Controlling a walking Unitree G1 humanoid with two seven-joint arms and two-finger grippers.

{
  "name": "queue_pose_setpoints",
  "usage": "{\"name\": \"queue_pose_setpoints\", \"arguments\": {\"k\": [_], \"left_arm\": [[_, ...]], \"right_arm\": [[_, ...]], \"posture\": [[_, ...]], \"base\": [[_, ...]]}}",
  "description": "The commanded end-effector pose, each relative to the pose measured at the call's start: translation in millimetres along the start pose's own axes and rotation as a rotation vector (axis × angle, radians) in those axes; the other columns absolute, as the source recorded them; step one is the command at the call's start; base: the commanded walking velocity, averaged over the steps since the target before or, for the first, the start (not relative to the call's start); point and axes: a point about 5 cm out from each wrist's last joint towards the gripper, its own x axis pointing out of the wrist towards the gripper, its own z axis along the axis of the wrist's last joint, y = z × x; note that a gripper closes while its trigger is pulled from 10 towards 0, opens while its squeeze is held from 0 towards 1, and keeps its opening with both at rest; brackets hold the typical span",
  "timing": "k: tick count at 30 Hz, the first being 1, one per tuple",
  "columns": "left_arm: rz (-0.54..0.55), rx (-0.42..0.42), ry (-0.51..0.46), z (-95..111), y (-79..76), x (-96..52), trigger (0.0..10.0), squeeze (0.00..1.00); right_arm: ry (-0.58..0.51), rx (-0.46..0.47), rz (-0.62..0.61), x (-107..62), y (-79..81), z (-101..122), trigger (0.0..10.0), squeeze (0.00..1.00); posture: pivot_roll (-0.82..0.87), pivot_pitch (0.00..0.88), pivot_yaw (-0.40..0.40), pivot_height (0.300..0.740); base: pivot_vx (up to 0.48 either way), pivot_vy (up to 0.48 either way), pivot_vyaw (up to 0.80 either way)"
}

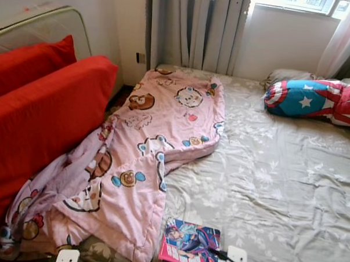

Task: Clean up the room

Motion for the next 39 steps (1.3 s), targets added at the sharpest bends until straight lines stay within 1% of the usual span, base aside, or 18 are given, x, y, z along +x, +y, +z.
{"name": "queue_pose_setpoints", "arguments": {"k": [1, 9, 39], "left_arm": [[-0.047, -0.081, -0.028, 29.5, -3.4, 9.7, 10.0, 0.0], [-0.033, -0.127, -0.053, 33.3, -3.6, 10.1, 10.0, 0.0], [-0.02, -0.099, -0.044, 35.0, -2.3, 10.9, 10.0, 0.0]], "right_arm": [[-0.114, -0.092, 0.057, 9.5, 11.6, 68.0, 10.0, 0.0], [-0.114, -0.088, 0.054, 9.8, 11.7, 70.9, 10.0, 0.0], [-0.101, -0.104, 0.052, 10.1, 12.1, 72.5, 10.0, 0.0]], "posture": [[0.07, 0.0, -0.105, 0.74], [0.07, 0.0, -0.116, 0.74], [0.07, 0.0, -0.12, 0.74]], "base": [[0.0, 0.0, 0.0], [0.0, 0.0, 0.0], [0.0, 0.0, 0.0]]}}
